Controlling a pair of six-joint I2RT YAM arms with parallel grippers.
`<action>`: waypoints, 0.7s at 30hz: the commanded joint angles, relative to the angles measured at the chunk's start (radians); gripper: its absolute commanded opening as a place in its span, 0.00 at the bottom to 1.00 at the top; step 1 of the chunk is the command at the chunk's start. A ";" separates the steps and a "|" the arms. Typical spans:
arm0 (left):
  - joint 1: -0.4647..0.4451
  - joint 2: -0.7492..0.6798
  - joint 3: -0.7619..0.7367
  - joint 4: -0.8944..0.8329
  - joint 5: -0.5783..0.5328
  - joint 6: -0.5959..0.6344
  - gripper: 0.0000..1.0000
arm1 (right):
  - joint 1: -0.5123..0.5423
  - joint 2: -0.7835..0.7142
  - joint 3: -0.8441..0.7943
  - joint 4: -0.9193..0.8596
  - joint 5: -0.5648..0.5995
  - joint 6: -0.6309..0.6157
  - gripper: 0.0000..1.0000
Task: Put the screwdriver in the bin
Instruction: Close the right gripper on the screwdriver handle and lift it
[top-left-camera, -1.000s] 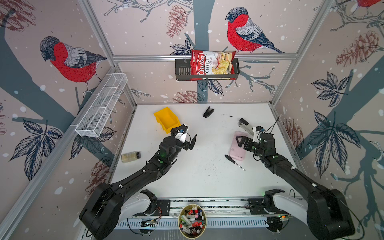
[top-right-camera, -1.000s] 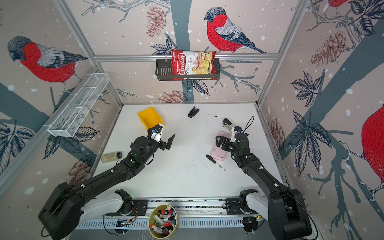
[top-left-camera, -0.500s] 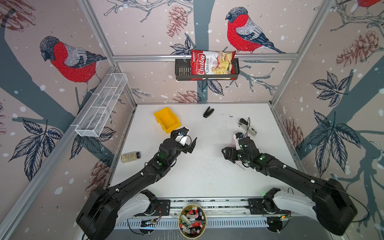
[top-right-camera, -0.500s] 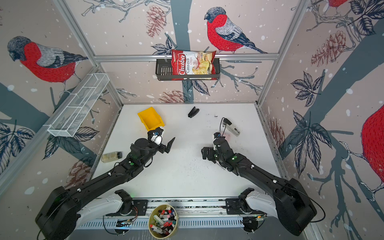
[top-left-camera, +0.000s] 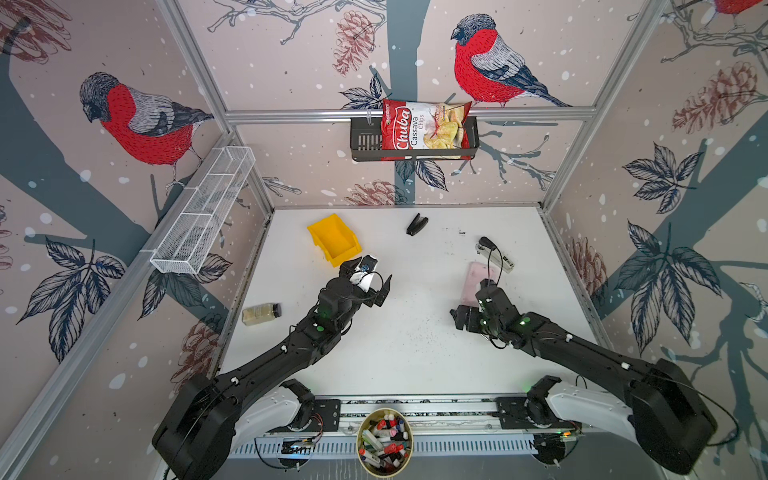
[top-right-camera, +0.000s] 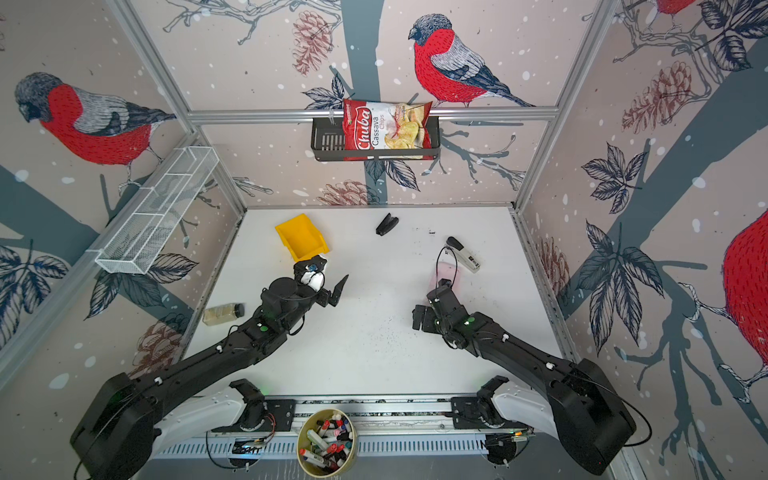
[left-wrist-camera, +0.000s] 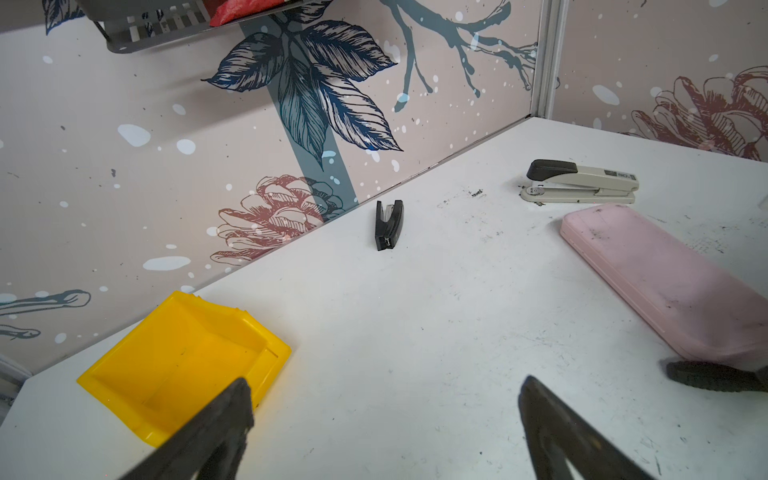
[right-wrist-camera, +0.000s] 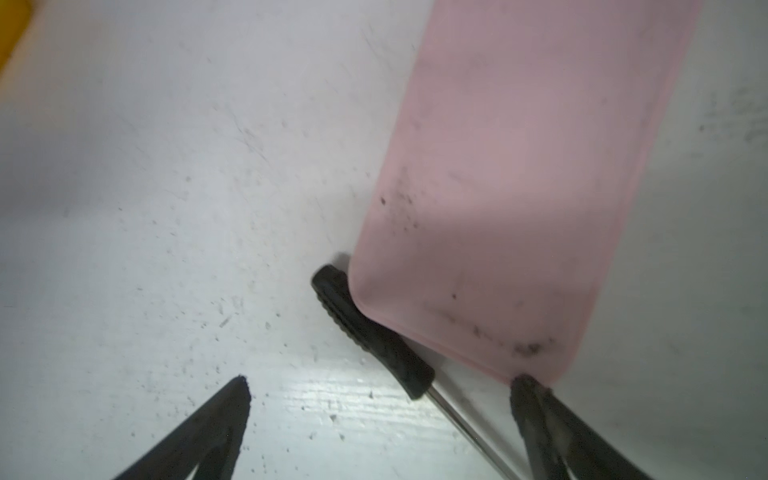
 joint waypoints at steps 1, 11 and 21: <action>0.000 -0.017 -0.011 0.017 -0.005 -0.016 0.98 | 0.001 0.025 -0.006 -0.016 -0.023 0.049 0.99; 0.000 -0.039 -0.035 0.001 0.025 -0.002 0.98 | 0.012 0.122 0.010 -0.069 0.070 0.038 0.89; 0.000 -0.046 -0.064 0.036 0.008 -0.015 0.99 | 0.060 0.211 0.043 -0.116 0.116 0.002 0.59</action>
